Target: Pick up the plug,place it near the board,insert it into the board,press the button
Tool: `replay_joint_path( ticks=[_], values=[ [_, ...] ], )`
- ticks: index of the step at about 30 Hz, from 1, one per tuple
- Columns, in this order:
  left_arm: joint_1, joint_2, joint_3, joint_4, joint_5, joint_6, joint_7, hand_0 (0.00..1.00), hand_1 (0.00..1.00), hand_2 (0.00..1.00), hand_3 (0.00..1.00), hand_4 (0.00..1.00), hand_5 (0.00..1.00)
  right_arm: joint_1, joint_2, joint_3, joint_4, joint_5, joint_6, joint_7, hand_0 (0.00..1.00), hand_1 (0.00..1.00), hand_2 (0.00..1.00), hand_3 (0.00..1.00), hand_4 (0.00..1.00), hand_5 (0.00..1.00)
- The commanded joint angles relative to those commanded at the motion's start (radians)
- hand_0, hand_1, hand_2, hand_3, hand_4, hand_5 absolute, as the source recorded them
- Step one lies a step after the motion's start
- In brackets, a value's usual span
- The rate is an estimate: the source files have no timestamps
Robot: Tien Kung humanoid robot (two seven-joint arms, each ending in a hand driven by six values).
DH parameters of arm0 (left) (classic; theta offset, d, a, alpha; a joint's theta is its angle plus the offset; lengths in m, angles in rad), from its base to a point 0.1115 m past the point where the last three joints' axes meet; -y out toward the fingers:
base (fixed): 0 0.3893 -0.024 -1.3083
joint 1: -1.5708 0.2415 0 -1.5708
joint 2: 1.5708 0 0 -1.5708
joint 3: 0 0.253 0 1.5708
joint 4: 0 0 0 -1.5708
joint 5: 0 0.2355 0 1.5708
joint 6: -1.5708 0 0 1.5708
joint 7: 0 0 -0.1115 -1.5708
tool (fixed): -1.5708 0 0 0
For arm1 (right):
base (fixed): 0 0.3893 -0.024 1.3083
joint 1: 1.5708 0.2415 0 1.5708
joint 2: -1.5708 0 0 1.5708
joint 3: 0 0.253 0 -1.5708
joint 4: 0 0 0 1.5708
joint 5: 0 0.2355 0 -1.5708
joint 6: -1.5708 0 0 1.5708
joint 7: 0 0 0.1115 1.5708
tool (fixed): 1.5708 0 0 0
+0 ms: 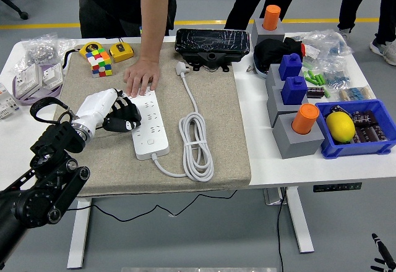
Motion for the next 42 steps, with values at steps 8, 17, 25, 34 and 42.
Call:
replay_joint_path(
  ticks=[8,17,25,34,42],
  values=[
    [-0.010,0.009,-0.016,-0.018,0.012,-0.007,-0.003,0.279,0.141,0.168,0.218,0.679,0.253,0.001,0.000,0.002,0.000,0.002,0.000,0.000,0.998,0.864,0.782,0.854,0.998,0.998],
    [-0.014,0.016,-0.020,-0.031,0.011,-0.014,-0.011,0.278,0.131,0.169,0.223,0.688,0.245,0.002,0.000,-0.003,0.000,0.007,0.000,0.000,0.998,0.864,0.782,0.853,0.998,0.998],
    [-0.012,0.010,-0.043,-0.064,-0.029,0.037,-0.053,0.283,0.152,0.197,0.260,0.696,0.257,0.003,0.000,-0.008,0.000,0.012,0.001,-0.003,0.998,0.864,0.781,0.853,0.998,0.998],
    [-0.009,0.007,-0.052,-0.072,-0.105,-0.036,-0.087,0.439,0.661,0.696,0.734,0.998,0.527,0.002,0.000,-0.009,0.000,0.012,0.002,-0.002,0.998,0.864,0.781,0.850,0.998,0.998],
    [-0.003,-0.001,-0.041,-0.054,-0.094,-0.040,-0.090,0.842,0.896,0.887,0.923,0.998,0.607,-0.002,0.002,-0.008,0.000,0.014,0.002,-0.002,0.998,0.864,0.782,0.849,0.998,0.998]
  ],
)
